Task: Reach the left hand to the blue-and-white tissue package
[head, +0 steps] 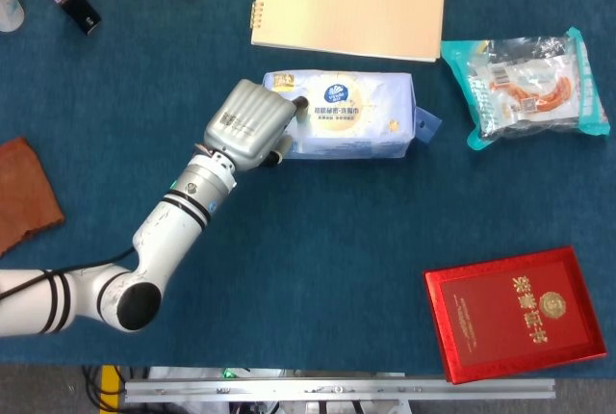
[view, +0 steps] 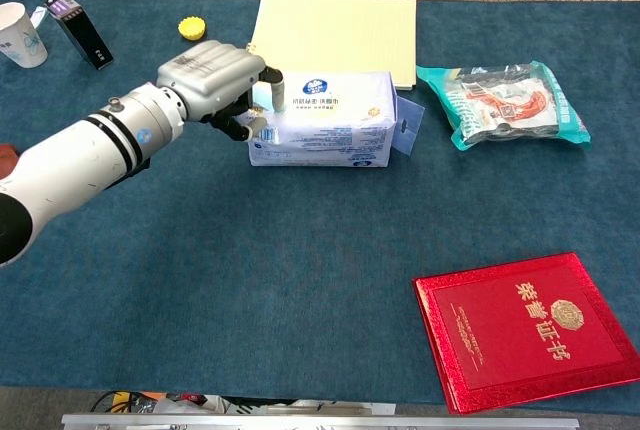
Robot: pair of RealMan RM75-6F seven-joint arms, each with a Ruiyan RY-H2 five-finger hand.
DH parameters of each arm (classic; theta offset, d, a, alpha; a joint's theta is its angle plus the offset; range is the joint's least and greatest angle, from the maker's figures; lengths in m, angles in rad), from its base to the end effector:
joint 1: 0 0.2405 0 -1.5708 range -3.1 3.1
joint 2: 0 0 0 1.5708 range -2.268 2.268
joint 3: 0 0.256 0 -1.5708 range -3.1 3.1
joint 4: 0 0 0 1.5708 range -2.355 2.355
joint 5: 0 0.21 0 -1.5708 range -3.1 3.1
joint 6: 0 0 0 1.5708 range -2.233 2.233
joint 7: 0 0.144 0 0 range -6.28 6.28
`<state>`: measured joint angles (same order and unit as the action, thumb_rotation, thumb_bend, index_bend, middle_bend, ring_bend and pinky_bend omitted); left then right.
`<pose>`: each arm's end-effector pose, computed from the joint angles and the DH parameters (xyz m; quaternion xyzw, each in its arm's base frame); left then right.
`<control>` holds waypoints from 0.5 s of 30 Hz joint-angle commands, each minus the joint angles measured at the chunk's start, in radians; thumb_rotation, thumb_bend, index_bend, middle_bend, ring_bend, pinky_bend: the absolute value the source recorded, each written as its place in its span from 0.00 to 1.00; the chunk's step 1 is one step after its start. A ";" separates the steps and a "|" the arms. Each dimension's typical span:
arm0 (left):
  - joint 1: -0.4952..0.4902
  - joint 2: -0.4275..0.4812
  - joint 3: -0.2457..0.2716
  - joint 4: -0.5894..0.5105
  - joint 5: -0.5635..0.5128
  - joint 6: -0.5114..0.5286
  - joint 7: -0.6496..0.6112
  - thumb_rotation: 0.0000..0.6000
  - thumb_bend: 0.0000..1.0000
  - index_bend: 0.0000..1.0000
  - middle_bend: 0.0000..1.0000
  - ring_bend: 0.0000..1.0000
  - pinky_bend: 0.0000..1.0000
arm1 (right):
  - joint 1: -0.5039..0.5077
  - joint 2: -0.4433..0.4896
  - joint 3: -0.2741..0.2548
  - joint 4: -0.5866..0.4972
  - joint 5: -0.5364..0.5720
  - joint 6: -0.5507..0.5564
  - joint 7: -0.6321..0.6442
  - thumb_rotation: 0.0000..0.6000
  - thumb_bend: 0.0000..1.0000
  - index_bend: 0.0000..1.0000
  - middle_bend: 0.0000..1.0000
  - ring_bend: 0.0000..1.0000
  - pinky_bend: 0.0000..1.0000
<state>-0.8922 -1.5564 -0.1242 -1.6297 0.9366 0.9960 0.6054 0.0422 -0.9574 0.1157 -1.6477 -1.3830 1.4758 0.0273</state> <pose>-0.0940 0.3282 -0.0327 -0.7975 -0.3202 -0.3325 0.3885 -0.3291 -0.1799 0.2238 0.5535 -0.3748 0.3522 0.6551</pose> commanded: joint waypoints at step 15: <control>-0.010 -0.023 -0.010 0.017 -0.014 -0.002 0.004 1.00 0.43 0.38 0.97 0.94 0.91 | -0.004 -0.004 -0.001 0.010 0.003 -0.001 0.007 1.00 0.36 0.38 0.41 0.27 0.31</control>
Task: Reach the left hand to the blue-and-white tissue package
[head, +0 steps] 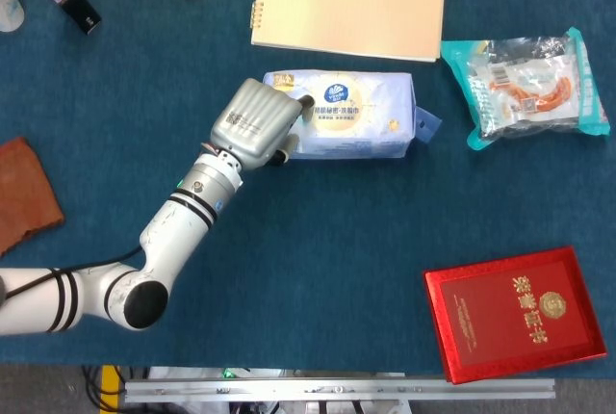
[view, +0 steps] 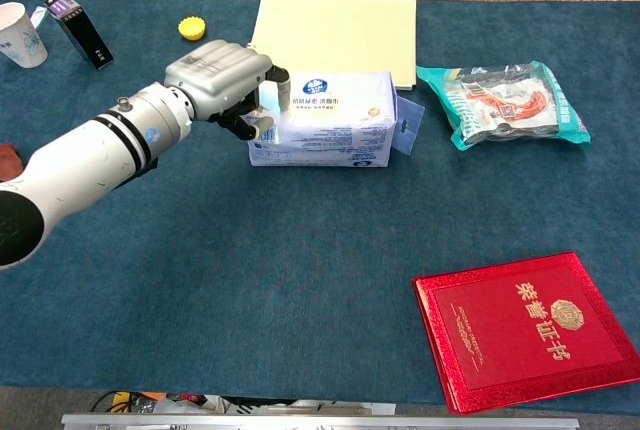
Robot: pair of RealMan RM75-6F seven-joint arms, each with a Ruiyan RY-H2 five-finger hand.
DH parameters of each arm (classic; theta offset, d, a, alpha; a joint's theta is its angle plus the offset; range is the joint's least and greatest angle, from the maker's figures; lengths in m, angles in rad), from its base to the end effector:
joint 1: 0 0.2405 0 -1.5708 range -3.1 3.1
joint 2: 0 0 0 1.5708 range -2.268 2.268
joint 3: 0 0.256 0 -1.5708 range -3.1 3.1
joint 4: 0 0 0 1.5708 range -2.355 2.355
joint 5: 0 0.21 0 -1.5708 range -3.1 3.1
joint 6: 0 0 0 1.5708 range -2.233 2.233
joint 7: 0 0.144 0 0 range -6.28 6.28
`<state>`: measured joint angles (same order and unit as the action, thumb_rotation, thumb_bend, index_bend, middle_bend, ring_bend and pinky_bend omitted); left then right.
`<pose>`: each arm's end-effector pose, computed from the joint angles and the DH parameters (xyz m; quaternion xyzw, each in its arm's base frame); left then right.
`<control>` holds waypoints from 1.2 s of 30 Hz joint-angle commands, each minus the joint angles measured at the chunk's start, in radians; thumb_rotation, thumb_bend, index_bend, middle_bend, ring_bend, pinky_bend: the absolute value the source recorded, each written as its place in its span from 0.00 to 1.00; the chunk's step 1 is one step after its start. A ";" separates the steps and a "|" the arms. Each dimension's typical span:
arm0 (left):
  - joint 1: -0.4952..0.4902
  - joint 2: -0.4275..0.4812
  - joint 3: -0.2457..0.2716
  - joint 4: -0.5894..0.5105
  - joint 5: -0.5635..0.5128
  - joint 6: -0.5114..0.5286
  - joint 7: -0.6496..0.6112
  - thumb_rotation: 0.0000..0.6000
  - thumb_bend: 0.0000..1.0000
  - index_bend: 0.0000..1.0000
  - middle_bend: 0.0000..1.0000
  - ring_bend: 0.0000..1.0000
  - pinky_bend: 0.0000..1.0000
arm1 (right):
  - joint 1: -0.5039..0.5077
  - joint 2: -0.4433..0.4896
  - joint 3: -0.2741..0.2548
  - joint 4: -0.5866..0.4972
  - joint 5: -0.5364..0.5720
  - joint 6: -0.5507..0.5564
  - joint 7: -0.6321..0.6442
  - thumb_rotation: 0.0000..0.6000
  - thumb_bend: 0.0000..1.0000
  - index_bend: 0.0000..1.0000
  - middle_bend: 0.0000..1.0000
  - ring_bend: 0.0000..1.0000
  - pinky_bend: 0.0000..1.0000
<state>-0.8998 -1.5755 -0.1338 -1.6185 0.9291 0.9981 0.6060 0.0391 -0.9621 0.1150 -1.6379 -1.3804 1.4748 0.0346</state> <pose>-0.0891 0.3293 -0.0366 -0.7950 -0.3230 -0.3375 0.3870 -0.3318 -0.1788 0.2236 0.5513 -0.3772 0.3512 0.6561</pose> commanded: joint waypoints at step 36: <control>-0.003 0.004 0.000 0.006 -0.017 0.001 0.009 1.00 0.43 0.38 0.97 0.94 0.91 | -0.009 0.002 0.000 -0.002 -0.003 0.011 0.002 1.00 0.36 0.38 0.41 0.27 0.31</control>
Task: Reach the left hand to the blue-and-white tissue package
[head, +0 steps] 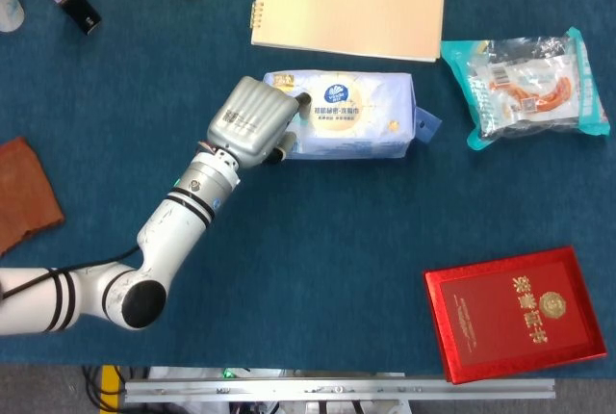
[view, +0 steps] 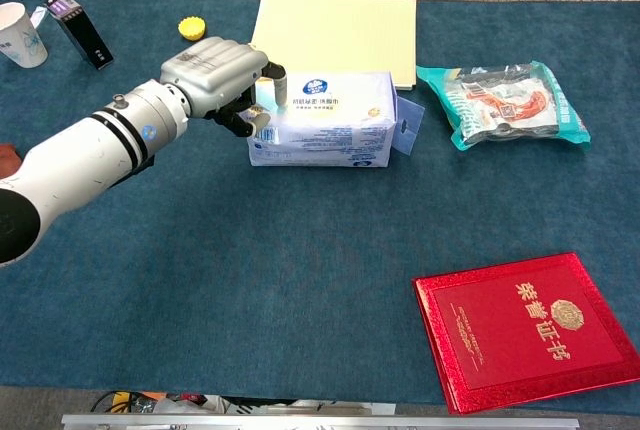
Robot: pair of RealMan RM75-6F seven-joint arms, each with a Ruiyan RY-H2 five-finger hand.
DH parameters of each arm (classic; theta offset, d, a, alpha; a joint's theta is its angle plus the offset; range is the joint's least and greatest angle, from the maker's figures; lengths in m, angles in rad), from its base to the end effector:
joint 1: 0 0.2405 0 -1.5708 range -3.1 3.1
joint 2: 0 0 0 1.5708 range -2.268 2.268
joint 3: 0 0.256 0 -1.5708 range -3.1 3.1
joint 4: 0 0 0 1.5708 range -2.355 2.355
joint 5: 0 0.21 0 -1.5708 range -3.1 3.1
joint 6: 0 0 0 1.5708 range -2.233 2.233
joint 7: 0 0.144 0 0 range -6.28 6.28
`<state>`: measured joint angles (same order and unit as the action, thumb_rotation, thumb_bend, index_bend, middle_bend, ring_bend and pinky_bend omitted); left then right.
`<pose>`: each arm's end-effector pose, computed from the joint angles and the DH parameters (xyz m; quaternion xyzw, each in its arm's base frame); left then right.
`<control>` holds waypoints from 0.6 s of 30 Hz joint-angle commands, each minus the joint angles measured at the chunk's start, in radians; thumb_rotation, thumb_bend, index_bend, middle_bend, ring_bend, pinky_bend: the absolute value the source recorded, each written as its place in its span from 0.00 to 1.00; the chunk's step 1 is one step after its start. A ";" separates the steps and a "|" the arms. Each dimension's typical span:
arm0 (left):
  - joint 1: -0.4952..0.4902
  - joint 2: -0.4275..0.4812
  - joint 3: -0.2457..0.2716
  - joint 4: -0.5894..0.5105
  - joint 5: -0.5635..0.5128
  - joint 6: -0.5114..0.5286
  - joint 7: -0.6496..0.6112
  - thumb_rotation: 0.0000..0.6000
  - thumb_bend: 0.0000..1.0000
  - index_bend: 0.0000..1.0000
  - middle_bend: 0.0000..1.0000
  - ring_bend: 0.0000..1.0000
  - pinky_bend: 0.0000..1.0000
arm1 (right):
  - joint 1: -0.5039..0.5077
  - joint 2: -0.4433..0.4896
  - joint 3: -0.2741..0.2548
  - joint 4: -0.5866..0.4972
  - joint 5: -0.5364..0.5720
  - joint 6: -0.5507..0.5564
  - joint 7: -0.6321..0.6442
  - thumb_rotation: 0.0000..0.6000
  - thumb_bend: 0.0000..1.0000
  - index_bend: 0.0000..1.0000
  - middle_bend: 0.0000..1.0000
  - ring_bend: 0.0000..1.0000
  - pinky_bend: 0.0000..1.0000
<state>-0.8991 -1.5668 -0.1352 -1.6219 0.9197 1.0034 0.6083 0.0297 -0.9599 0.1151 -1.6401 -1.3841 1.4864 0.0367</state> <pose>-0.0910 0.3312 -0.0333 -0.7921 -0.3245 -0.3363 0.3927 -0.3318 -0.1757 0.2252 0.5486 -0.3757 0.3527 0.6584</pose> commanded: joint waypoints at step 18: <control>0.096 0.113 0.006 -0.077 0.064 0.104 -0.105 1.00 0.43 0.35 0.88 0.87 0.91 | 0.010 0.008 0.002 -0.007 0.006 -0.021 -0.006 1.00 0.36 0.38 0.41 0.27 0.31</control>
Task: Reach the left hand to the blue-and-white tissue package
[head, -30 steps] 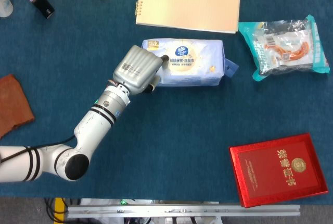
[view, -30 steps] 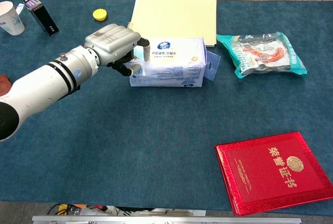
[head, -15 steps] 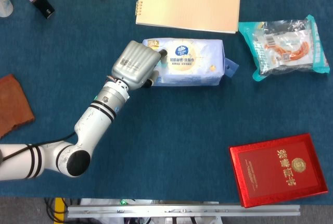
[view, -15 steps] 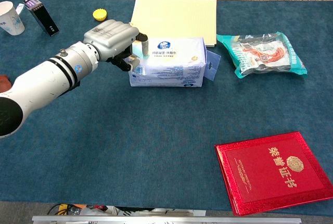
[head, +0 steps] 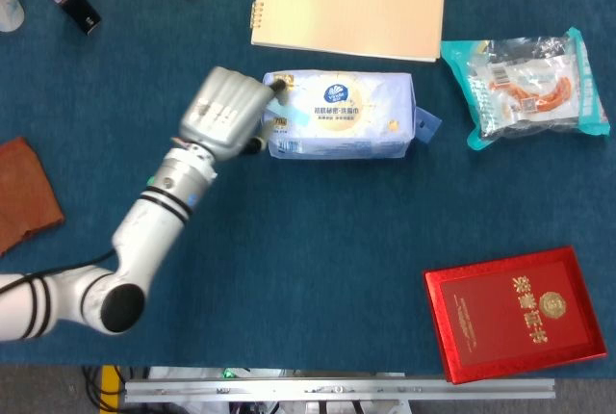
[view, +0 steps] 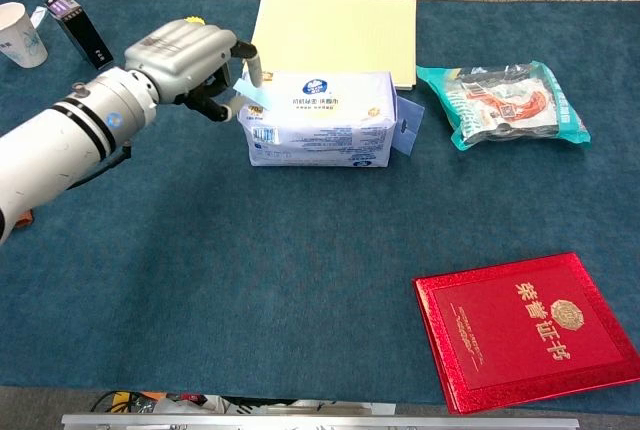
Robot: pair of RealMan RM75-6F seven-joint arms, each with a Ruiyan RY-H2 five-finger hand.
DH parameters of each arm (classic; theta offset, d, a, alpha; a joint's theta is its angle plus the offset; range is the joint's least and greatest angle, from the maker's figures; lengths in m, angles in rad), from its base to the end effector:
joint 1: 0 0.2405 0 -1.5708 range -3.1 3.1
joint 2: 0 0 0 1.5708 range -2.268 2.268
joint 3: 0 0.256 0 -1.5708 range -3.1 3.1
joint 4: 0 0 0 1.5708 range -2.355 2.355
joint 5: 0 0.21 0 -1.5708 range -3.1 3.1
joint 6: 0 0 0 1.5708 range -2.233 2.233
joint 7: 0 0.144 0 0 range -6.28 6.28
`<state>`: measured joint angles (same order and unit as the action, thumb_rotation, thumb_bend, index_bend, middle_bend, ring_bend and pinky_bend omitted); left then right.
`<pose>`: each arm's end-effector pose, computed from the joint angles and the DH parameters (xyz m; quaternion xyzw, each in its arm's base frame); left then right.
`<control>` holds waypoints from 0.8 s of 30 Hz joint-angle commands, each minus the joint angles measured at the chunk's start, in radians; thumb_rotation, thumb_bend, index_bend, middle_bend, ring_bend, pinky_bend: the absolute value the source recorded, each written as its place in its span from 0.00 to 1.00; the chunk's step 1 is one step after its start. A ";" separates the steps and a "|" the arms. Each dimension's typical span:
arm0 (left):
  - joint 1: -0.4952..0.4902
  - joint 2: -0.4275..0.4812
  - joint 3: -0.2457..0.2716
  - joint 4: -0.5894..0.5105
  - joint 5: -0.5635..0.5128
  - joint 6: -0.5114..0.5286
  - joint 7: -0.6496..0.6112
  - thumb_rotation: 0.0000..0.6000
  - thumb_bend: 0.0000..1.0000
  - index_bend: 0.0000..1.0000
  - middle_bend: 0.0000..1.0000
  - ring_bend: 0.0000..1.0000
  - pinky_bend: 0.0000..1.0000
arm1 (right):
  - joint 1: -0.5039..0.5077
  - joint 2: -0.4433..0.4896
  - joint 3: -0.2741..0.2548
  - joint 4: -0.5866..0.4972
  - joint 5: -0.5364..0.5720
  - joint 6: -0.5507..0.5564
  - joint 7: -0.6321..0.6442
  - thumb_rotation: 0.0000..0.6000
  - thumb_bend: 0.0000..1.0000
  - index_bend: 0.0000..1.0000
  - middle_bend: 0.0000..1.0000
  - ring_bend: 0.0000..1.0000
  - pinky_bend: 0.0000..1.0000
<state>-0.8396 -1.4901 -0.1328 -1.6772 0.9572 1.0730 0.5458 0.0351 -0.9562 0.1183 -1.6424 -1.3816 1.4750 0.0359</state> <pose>-0.1090 0.3315 -0.0033 -0.7605 -0.3422 -0.3584 0.4196 -0.3313 -0.1781 0.2253 0.5506 -0.3768 0.3514 0.6568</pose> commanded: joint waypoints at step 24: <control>0.525 0.258 0.131 0.074 0.204 0.422 -0.440 1.00 0.42 0.24 0.36 0.35 0.43 | 0.104 -0.026 -0.007 -0.042 -0.018 -0.133 -0.097 1.00 0.36 0.38 0.38 0.28 0.31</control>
<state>-0.3489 -1.2453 -0.0206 -1.6153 1.1431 1.4689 0.1253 0.1323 -0.9761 0.1130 -1.6868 -1.3898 1.3442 -0.0594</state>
